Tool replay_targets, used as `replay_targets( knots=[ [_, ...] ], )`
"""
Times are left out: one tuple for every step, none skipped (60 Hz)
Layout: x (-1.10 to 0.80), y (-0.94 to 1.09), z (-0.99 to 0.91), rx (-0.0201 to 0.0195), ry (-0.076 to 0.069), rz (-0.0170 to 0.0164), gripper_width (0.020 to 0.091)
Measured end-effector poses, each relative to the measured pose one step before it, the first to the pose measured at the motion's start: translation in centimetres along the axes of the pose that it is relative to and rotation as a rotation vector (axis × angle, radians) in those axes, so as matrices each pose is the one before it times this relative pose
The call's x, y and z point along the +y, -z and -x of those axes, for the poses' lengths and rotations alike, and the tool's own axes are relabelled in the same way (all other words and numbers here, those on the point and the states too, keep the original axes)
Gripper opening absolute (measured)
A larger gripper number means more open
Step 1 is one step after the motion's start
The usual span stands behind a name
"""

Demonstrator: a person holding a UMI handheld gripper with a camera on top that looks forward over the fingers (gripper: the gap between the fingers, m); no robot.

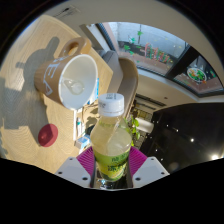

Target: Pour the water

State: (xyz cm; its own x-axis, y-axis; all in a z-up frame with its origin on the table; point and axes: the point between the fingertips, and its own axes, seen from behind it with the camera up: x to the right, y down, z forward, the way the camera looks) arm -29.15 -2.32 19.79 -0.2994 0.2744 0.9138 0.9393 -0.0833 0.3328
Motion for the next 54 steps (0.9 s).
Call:
replay_targets(
  knots=[
    [-0.010, 0.081, -0.090, -0.00608, -0.0297, -0.00743, 0.0413],
    [-0.020, 0.083, -0.076, -0.00674, -0.0347, -0.00815, 0.0413],
    [0.004, 0.100, -0.090, -0.00788, -0.0393, -0.00794, 0.0412],
    [-0.018, 0.124, -0.048, -0.00948, -0.0439, -0.00899, 0.0413],
    [0.024, 0.212, -0.375, -0.01394, -0.0433, -0.01167, 0.0413],
    [-0.083, 0.136, -0.085, -0.01074, -0.0490, -0.01337, 0.0415],
    [-0.162, 0.165, -0.102, -0.01128, -0.0525, -0.01623, 0.0415],
    [-0.179, 0.204, -0.167, -0.01086, -0.0575, -0.01694, 0.0414],
    [-0.202, 0.235, -0.242, -0.00956, -0.0617, -0.01807, 0.0413],
    [-0.336, 0.219, -0.225, -0.00668, -0.0596, -0.01651, 0.0414],
    [-0.136, 0.118, -0.189, -0.01199, -0.0635, -0.01967, 0.0416],
    [-0.117, 0.170, -0.157, -0.01377, -0.0643, -0.01648, 0.0417],
    [-0.029, 0.195, -0.203, -0.01218, -0.0623, -0.01119, 0.0417],
    [0.029, 0.163, -0.248, -0.00989, -0.0605, -0.00903, 0.0416],
    [0.018, 0.164, -0.221, -0.01000, -0.0591, -0.00954, 0.0416],
    [-0.246, 0.177, 0.070, -0.00998, -0.0541, -0.01221, 0.0417],
    [0.010, 0.087, -0.120, -0.01325, -0.0560, -0.01274, 0.0418],
    [0.063, 0.080, -0.160, -0.00999, -0.0532, -0.01056, 0.0416],
    [0.181, 0.029, -0.176, -0.00740, -0.0493, -0.00785, 0.0416],
    [-0.044, 0.147, -0.023, -0.00579, -0.0444, -0.00442, 0.0415],
    [0.199, -0.026, -0.001, -0.01056, -0.0424, -0.00623, 0.0416],
    [0.232, 0.006, 0.002, -0.01195, -0.0410, -0.00596, 0.0415],
    [0.208, 0.002, -0.042, -0.00940, -0.0403, -0.00677, 0.0416],
    [0.265, -0.012, -0.062, -0.00668, -0.0402, -0.00568, 0.0416],
    [0.384, -0.068, -0.099, -0.00598, -0.0383, -0.00245, 0.0415],
    [0.484, -0.106, -0.080, -0.00716, -0.0353, 0.00159, 0.0415],
    [0.537, -0.164, 0.016, -0.00750, -0.0350, 0.00335, 0.0415],
    [0.470, -0.149, -0.134, -0.00830, -0.0335, 0.00307, 0.0417],
    [0.341, 0.031, -0.019, -0.00737, -0.0334, 0.00252, 0.0416],
    [0.451, -0.133, -0.126, -0.00745, -0.0319, 0.00190, 0.0416],
    [0.438, -0.174, -0.090, -0.00847, -0.0307, 0.00277, 0.0416],
    [0.421, -0.151, -0.072, -0.00835, -0.0322, 0.00152, 0.0416],
    [0.342, -0.123, -0.019, -0.00903, -0.0328, -0.00101, 0.0417],
    [0.269, -0.108, 0.028, -0.01119, -0.0313, -0.00443, 0.0417],
    [0.598, -0.486, 0.087, -0.01351, -0.0248, -0.00772, 0.0417],
    [0.215, -0.159, 0.099, -0.01366, -0.0218, -0.00385, 0.0418],
    [0.449, -0.299, 0.045, -0.00604, -0.0175, 0.00147, 0.0417],
    [0.386, -0.176, -0.109, -0.00200, -0.0149, 0.00478, 0.0417],
    [0.469, -0.211, -0.163, 0.00213, -0.0131, 0.00775, 0.0418],
    [0.508, -0.239, -0.163, 0.00254, -0.0107, 0.00839, 0.0418],
    [0.502, -0.248, -0.104, 0.00107, -0.0100, 0.00626, 0.0418],
    [0.621, -0.340, -0.260, -0.00400, -0.0108, 0.00005, 0.0418],
    [0.420, -0.261, -0.057, -0.00076, -0.0105, 0.00229, 0.0418],
    [0.451, -0.238, -0.048, -0.00095, -0.0114, 0.00344, 0.0417],
    [0.471, -0.251, -0.048, -0.00094, -0.0120, 0.00529, 0.0415],
    [0.585, -0.429, -0.045, -0.00130, -0.0128, 0.00457, 0.0417],
    [0.377, -0.201, -0.015, -0.00066, -0.0114, 0.00511, 0.0417],
    [0.354, -0.235, -0.059, -0.00018, -0.0101, 0.00260, 0.0417],
    [0.312, -0.174, -0.044, -0.00015, -0.0083, 0.00024, 0.0417],
    [0.323, -0.197, -0.018, -0.00079, -0.0062, -0.00007, 0.0417],
    [0.344, -0.171, -0.031, -0.00098, -0.0064, 0.00131, 0.0418],
    [0.297, -0.317, -0.174, -0.00184, -0.0067, 0.00348, 0.0417],
    [0.395, -0.087, 0.038, -0.00256, -0.0048, 0.00373, 0.0418],
    [0.332, -0.185, 0.021, -0.00284, -0.0030, 0.00336, 0.0417]
  ],
)
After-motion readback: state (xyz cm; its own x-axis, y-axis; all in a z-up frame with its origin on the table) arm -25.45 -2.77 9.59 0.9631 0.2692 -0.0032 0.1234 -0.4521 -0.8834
